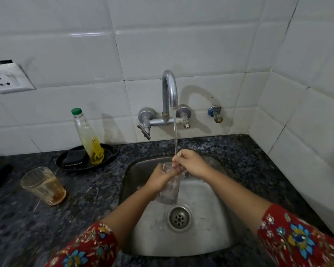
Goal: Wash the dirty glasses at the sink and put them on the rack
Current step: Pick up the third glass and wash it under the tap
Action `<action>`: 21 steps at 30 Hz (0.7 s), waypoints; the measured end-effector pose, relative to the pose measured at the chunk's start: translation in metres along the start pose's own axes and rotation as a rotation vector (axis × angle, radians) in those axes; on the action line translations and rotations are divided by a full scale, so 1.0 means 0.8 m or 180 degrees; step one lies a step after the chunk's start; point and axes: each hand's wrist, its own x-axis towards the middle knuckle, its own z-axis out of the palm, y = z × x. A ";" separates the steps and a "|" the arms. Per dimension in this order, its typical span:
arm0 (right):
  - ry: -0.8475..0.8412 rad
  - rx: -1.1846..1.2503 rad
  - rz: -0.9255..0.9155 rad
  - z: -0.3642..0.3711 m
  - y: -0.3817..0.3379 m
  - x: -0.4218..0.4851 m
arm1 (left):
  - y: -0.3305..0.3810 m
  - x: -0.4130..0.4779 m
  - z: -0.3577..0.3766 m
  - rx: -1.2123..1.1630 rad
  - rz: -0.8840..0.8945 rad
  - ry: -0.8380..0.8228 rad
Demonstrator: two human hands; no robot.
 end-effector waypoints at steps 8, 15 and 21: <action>-0.0441 -0.0382 0.0777 0.041 0.029 -0.017 | -0.010 -0.018 0.035 -0.3464 -0.1934 0.0309; 0.0929 -0.1193 -0.0546 0.042 0.022 0.008 | 0.047 0.003 0.053 -0.4612 -0.1800 0.0703; 0.0395 -0.3019 -0.2409 0.003 0.044 -0.002 | 0.081 -0.001 0.043 -0.4101 -0.1008 0.0488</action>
